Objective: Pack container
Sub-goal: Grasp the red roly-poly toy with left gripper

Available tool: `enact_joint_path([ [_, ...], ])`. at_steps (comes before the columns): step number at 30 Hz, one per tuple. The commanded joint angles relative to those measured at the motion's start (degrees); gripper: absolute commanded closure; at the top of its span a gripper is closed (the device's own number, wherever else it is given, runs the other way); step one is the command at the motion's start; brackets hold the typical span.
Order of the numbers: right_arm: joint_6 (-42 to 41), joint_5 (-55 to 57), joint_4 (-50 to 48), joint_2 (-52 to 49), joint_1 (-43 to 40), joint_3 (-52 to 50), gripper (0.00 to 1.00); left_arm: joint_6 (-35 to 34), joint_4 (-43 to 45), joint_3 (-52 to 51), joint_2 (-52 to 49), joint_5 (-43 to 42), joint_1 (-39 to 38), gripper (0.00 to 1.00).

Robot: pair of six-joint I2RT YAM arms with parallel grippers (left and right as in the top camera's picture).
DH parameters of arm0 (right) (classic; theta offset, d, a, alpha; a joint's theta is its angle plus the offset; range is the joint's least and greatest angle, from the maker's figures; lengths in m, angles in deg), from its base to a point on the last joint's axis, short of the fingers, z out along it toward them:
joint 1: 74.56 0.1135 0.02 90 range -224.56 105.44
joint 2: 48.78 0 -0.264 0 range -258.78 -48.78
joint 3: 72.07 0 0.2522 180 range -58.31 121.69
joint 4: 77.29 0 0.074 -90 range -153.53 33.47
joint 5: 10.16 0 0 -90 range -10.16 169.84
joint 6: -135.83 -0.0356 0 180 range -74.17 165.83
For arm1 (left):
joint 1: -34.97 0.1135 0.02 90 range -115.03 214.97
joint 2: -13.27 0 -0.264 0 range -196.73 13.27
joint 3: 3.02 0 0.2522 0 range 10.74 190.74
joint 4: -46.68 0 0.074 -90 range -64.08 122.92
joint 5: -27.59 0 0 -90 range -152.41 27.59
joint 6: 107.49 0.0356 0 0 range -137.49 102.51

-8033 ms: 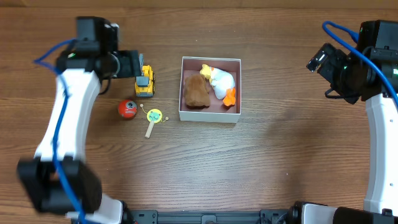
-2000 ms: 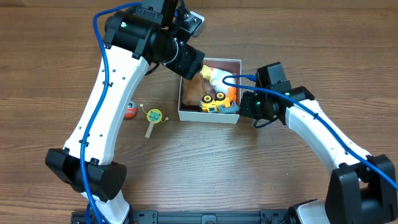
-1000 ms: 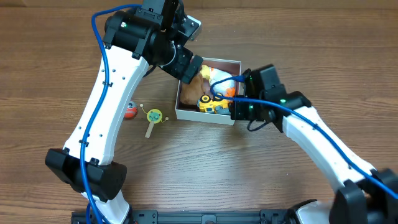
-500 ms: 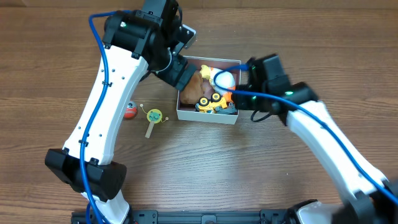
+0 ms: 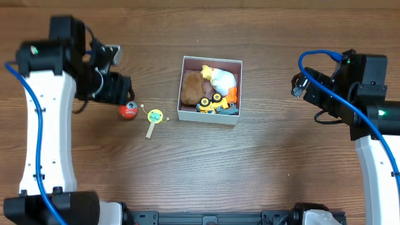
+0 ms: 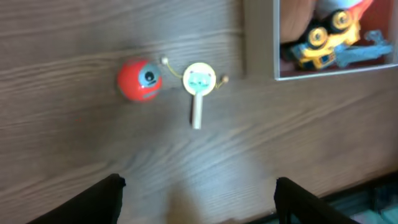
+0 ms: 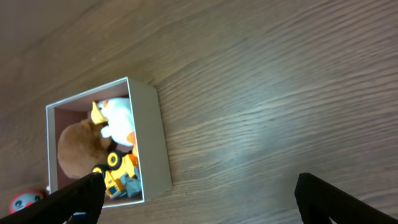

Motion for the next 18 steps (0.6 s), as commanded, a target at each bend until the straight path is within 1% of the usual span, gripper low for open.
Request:
enact_joint_path([
  [1,-0.2,-0.5,0.6,0.2,-0.1,0.5,0.0,-5.6,11.5,-17.5,1.4,3.7,0.5,0.13],
  [2,-0.2,-0.5,1.0,0.2,-0.1,0.5,0.0,-6.0,15.9,-21.9,1.1,3.6,0.8,0.07],
  [3,-0.2,-0.5,1.4,0.2,-0.1,0.5,0.0,-6.5,19.1,-25.1,0.6,3.7,0.9,0.04],
  [5,-0.2,-0.5,2.1,0.2,-0.1,0.5,0.0,-6.6,24.6,-29.5,-1.0,3.8,1.1,0.03],
  [8,-0.2,-0.4,2.2,0.2,-0.1,0.5,0.0,-6.4,31.3,-30.6,-4.5,7.3,1.1,0.0],
  [10,-0.2,-0.4,2.2,0.2,-0.1,0.5,0.0,-6.4,34.2,-30.6,-5.9,9.0,1.1,0.0],
  [14,-0.2,-0.4,2.2,0.2,-0.1,0.5,0.0,-4.9,40.6,-30.6,-9.1,9.3,1.1,0.0],
  [15,-0.2,-0.4,2.2,0.2,-0.1,0.5,0.0,-4.5,41.7,-30.6,-9.9,9.3,1.1,0.02],
  [16,-0.2,-0.4,2.2,0.2,-0.1,0.5,0.0,-4.5,42.9,-30.6,-11.1,9.3,1.1,0.06],
  [18,-0.2,-0.4,2.2,0.2,-0.1,0.5,0.01,-4.5,44.5,-30.6,-13.4,9.2,1.0,0.07],
])
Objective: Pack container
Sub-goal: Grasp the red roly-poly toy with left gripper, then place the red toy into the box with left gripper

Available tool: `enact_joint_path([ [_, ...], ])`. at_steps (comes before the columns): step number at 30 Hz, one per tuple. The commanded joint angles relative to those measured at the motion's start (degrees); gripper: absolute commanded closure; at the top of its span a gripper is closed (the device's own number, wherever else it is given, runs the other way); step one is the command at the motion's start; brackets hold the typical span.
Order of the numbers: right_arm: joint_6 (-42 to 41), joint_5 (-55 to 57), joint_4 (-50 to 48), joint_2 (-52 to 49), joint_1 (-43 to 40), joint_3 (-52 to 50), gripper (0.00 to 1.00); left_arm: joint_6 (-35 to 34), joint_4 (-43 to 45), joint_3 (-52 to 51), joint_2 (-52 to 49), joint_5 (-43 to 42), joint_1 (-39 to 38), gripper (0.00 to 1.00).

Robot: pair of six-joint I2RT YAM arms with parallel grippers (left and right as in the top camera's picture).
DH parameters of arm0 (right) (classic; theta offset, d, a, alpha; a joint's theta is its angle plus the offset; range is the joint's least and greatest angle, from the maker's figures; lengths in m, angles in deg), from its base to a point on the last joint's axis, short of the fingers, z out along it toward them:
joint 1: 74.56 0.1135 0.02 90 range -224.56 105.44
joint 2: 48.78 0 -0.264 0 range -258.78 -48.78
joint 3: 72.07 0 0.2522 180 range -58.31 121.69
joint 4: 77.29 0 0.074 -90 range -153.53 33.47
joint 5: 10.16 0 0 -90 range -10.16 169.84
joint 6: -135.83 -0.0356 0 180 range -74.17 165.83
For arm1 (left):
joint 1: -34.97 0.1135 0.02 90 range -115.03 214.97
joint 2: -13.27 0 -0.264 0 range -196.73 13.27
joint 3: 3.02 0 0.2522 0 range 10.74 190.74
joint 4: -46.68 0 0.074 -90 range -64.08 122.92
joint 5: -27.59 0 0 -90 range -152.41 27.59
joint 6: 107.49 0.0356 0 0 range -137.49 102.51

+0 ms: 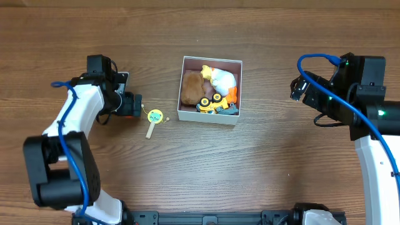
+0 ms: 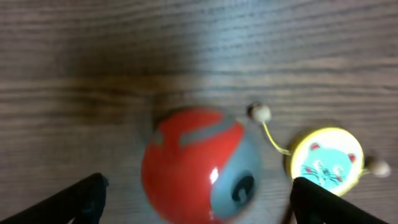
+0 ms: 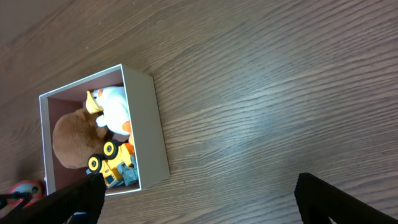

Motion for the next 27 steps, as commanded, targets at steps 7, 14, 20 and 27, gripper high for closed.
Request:
enact_joint_path([
  [7,-0.2,-0.2,0.7,0.2,-0.1,0.5,0.03,0.9,3.8,0.8,-6.1,0.7,0.3,0.38],
  [14,-0.1,-0.2,1.8,0.2,-0.1,0.5,0.03,1.1,-6.9,12.4,-3.4,0.5,0.1,0.78],
  [20,0.4,0.9,1.9,0.2,-0.1,0.5,0.04,1.1,-21.2,27.4,-0.3,-1.0,-2.9,0.91],
  [27,0.4,0.9,2.8,0.2,-0.1,0.5,0.07,0.4,-32.2,44.9,4.3,-1.0,-13.5,0.92],
])
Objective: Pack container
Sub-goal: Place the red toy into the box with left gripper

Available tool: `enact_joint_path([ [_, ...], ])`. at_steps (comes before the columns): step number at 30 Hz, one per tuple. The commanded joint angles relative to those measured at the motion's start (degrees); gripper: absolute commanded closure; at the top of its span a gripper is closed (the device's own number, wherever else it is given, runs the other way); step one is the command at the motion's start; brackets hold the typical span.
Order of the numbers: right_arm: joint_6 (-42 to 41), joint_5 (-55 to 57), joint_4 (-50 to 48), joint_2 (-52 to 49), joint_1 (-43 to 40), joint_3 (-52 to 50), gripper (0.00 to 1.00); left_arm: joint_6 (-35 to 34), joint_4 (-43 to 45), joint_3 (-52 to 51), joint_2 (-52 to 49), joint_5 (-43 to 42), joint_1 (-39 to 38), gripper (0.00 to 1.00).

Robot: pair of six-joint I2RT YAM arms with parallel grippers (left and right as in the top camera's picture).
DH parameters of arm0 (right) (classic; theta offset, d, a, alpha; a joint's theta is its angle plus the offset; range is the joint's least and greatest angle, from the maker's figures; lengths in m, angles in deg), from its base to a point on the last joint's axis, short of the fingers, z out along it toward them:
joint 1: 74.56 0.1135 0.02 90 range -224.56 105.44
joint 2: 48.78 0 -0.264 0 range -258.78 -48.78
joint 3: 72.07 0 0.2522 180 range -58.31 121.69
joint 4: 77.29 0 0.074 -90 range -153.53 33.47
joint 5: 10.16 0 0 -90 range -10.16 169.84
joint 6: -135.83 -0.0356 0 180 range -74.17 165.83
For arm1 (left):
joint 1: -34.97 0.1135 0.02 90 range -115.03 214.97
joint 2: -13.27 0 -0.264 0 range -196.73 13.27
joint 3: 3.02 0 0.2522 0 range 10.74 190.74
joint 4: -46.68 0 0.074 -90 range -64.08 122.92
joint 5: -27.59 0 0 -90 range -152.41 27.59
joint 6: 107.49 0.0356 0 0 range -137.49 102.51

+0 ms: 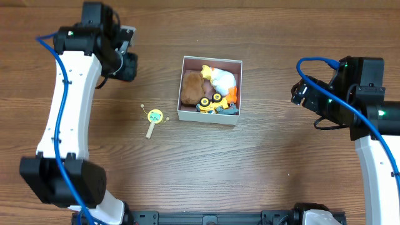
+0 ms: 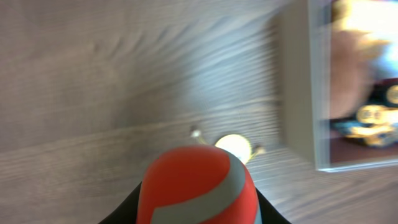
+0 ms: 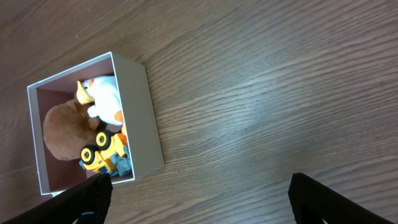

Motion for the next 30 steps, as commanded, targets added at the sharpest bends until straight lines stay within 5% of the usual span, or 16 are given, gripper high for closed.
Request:
enact_joint_path([
  [1,0.4,0.6,0.0,0.2,-0.1,0.5,0.07,-1.3,-1.9,7.5,4.5,-1.3,-6.8,0.91],
  [9,0.1,0.7,0.3,0.2,-0.1,0.5,0.1,-5.0,1.9,7.8,3.5,-1.1,-20.9,0.89],
  [17,0.2,0.8,1.5,0.2,-0.1,0.5,0.1,-14.4,4.7,5.7,-6.5,3.2,-25.6,0.83],
  [22,0.2,0.8,1.9,0.2,-0.1,0.5,0.1,-15.4,5.7,5.3,-15.8,-1.6,-27.0,0.59],
  [25,0.2,0.8,2.2,0.2,-0.1,0.5,0.1,-15.4,5.4,5.3,-18.8,-1.7,-27.3,0.35],
  [30,0.2,0.8,2.6,0.2,-0.1,0.5,0.1,-15.3,2.1,7.0,-17.4,-1.8,-27.1,0.27],
])
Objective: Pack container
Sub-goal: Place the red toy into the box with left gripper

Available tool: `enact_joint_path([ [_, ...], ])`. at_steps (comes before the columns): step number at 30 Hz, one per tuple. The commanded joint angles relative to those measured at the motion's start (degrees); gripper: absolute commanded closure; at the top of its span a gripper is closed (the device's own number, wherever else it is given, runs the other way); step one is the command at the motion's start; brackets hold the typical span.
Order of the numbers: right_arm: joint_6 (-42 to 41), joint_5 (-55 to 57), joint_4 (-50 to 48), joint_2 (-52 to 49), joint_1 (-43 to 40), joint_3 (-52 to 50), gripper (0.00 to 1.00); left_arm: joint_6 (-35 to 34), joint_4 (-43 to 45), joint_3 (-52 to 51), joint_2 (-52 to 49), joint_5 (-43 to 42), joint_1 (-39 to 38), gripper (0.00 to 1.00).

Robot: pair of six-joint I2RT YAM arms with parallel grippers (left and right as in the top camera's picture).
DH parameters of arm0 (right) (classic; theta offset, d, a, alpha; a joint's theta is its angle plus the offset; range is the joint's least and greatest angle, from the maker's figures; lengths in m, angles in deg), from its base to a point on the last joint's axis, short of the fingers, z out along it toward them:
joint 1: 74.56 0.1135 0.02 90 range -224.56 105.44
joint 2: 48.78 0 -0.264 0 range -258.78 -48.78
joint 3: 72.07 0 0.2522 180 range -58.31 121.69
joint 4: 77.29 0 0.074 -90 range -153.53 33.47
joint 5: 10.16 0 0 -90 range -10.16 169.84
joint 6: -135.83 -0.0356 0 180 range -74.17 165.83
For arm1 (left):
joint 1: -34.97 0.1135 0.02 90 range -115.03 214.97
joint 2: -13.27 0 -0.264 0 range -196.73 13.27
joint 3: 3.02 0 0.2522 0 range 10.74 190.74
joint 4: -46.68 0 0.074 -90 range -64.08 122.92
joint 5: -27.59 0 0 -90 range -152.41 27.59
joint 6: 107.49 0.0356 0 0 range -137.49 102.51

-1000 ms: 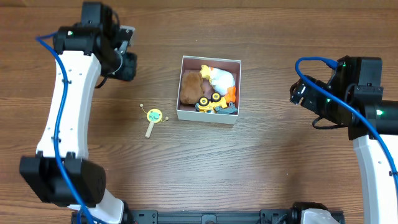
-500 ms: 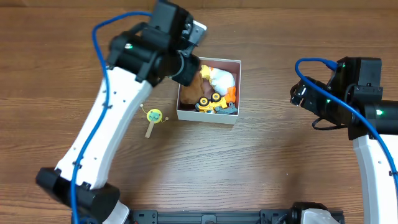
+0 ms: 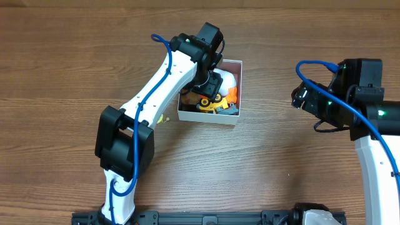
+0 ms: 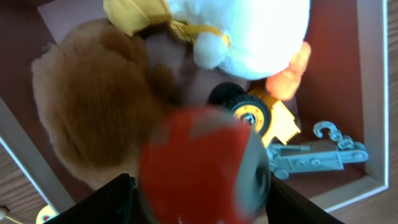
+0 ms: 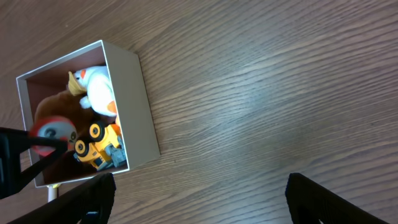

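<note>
The white box (image 3: 207, 117) stands mid-table holding a brown plush (image 4: 87, 112), a white duck plush (image 4: 249, 31) and a yellow toy truck (image 4: 267, 115). My left gripper (image 3: 209, 79) reaches into the box from above. Its fingers (image 4: 121, 199) press both sides of the red ball (image 4: 202, 165), which looks blurred just over the brown plush and truck. The right wrist view also catches the ball (image 5: 46, 132) inside the box (image 5: 134, 106). My right gripper (image 5: 202, 196) hangs open and empty over bare table to the right of the box.
A small yellow rattle drum (image 4: 45, 214) lies on the table just left of the box, mostly hidden under my left arm in the overhead view. A grey toy piece (image 4: 317, 152) lies in the box's corner.
My left gripper held the red ball above the table up and left of the box; now it holds the ball down inside the box. The right arm has barely shifted.
The left gripper first hung open above the red ball lying left of the rattle. Then it was down around the ball, still open. Then it held the ball high at the table's upper left, and now holds it in the box.
</note>
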Motion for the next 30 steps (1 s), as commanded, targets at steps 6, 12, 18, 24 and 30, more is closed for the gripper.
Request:
enact_joint_path([
  [6,0.2,0.6,-0.2,0.2,-0.1,0.5,0.1,2.4,-12.4,11.4,4.7,-1.7,0.1,0.0],
  [12,0.2,0.6,0.1,0.2,-0.1,0.5,0.1,2.4,-6.8,13.8,4.8,-3.1,0.2,0.16],
  [18,0.2,0.6,0.0,0.2,-0.1,0.5,0.11,2.4,0.1,12.5,1.3,-2.4,-0.4,0.74],
  [24,0.2,0.6,0.0,0.2,-0.1,0.5,0.11,2.3,-1.3,12.5,-9.2,-3.4,-0.7,0.96],
  [30,0.2,0.6,0.3,0.2,-0.1,0.5,0.11,1.1,-2.1,12.5,-17.3,-3.7,-0.8,0.96],
])
